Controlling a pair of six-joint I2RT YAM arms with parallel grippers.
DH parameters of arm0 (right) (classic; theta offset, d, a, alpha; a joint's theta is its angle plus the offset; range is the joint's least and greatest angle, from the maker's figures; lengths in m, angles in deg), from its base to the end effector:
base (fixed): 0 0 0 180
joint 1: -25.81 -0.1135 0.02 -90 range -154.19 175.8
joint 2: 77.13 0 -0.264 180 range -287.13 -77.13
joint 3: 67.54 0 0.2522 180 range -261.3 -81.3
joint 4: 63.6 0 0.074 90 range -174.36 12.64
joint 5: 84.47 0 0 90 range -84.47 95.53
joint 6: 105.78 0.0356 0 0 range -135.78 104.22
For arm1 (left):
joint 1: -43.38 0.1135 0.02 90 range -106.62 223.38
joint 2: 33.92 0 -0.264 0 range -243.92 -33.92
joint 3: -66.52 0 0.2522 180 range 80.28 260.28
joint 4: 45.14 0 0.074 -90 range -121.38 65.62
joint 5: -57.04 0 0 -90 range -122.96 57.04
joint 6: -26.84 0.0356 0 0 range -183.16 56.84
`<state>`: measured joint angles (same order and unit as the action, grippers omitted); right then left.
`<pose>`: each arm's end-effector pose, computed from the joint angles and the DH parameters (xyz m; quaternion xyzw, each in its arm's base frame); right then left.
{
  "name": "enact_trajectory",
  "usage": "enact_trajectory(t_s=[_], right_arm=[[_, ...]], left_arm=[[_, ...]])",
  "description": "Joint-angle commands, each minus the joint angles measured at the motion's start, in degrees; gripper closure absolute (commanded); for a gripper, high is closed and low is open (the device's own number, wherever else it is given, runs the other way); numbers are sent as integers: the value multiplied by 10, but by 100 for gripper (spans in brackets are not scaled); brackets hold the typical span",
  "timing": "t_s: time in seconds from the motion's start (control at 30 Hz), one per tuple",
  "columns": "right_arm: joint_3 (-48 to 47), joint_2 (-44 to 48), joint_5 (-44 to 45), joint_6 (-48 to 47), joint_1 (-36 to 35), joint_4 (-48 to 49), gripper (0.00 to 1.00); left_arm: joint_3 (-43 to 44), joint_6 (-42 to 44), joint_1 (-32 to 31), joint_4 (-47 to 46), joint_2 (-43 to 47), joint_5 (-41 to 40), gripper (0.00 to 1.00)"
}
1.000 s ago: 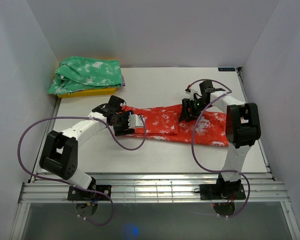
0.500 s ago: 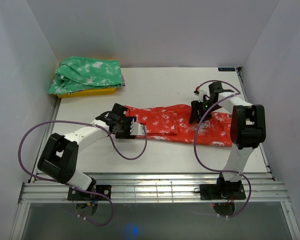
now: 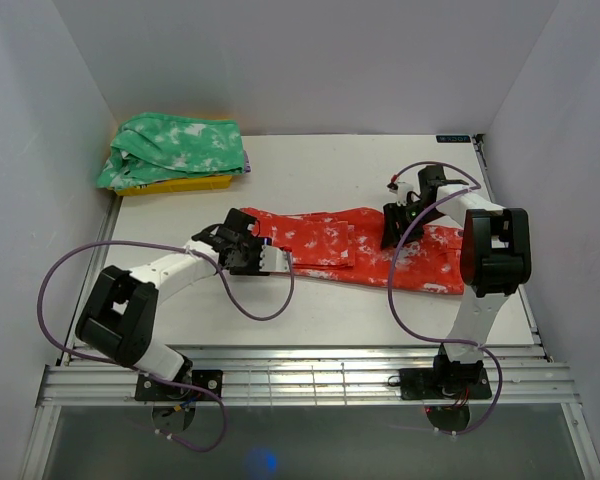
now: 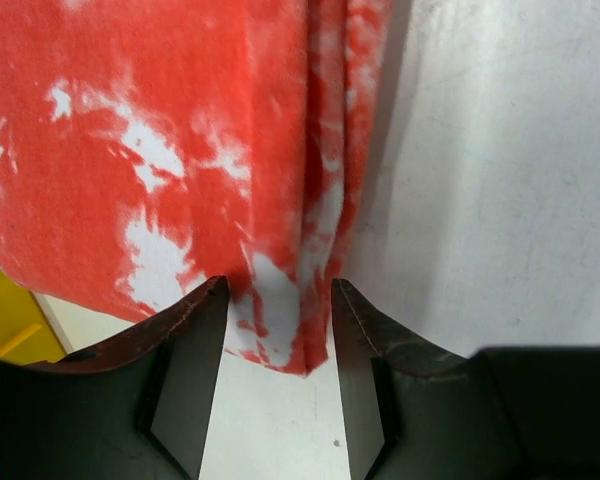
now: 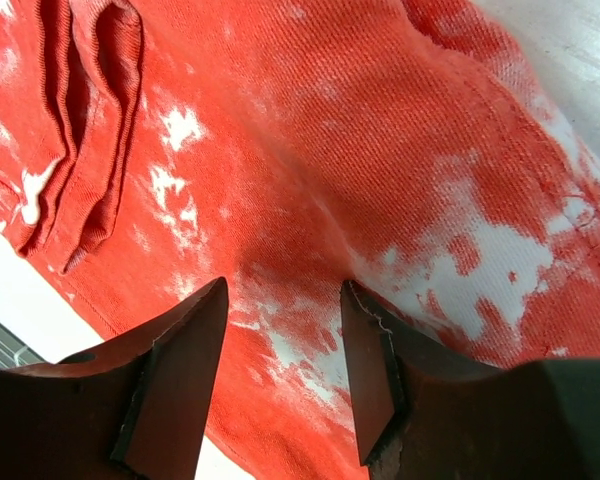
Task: Fold and stack the trousers
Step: Fold the trousers
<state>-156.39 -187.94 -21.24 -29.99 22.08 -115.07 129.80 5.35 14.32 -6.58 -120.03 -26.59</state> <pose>0.3760 0.0406 0.1646 -0.1830 0.9457 0.2153 0.1605 0.2489 -0.1428 0.1830 0.7368 0.6271 0.0326 0.2504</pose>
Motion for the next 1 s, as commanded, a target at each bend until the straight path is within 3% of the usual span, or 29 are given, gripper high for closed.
enact_trajectory(t_s=[0.0, 0.13, 0.3, 0.47, 0.63, 0.67, 0.87, 0.97], right_arm=[[7, -20, 8, -32, 7, -19, 45], [-1, -18, -8, -49, 7, -32, 46], [-8, -4, -56, -63, 3, -48, 47], [-2, 8, -62, -70, 2, -54, 48], [6, 29, -86, -71, 0, -40, 50], [5, 32, -102, -69, -2, -37, 50], [-24, 31, -153, -47, -38, -2, 51], [-43, 17, -166, -35, -60, 13, 53]], left_arm=[[-29, -1, 1, 13, 52, -8, 43], [-9, -60, 23, 41, 73, 19, 37], [80, -225, 129, 84, 65, 129, 27], [167, -440, 267, 95, -1, 221, 21], [202, -590, 352, 90, -104, 343, 20], [198, -639, 368, 84, -133, 365, 16], [118, -803, 376, -68, -175, 520, 5], [82, -865, 371, -151, -186, 554, 2]])
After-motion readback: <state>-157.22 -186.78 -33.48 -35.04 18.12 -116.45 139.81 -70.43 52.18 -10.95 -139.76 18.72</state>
